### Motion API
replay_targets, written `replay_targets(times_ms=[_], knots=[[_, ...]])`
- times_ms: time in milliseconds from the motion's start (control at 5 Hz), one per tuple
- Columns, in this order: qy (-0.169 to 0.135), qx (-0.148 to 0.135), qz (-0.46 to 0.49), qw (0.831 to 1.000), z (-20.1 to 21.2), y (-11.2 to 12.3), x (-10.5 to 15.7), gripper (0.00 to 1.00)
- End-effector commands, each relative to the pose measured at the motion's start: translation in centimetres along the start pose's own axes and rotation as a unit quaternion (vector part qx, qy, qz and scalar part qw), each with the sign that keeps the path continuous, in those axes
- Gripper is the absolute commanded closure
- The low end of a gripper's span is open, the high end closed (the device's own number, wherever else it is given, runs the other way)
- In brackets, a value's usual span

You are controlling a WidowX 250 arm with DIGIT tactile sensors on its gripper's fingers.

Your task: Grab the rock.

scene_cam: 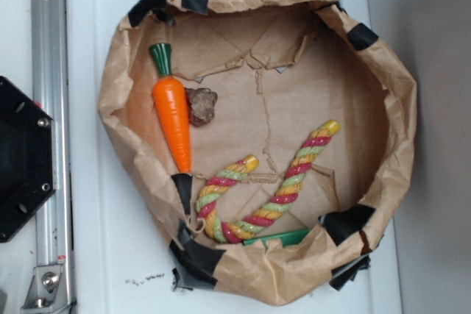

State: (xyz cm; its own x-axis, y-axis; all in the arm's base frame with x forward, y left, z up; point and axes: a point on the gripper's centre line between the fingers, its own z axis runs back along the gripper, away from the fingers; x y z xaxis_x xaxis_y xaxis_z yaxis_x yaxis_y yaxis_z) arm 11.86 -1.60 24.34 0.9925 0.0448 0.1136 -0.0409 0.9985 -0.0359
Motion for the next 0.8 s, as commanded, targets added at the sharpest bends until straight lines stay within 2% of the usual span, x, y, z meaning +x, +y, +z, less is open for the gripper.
replay_targets(times_ms=[0, 200, 400, 600], knots=[[0.0, 0.0, 0.0, 1.0, 0.0, 0.0, 0.0, 0.0], [0.07, 0.03, 0.047, 0.996, -5.4, 3.1, 4.5, 0.0], [0.079, 0.018, 0.028, 0.996, -9.3, 4.3, 9.2, 0.0], [0.086, 0.014, 0.023, 0.996, -12.3, 4.6, 12.8, 0.0]])
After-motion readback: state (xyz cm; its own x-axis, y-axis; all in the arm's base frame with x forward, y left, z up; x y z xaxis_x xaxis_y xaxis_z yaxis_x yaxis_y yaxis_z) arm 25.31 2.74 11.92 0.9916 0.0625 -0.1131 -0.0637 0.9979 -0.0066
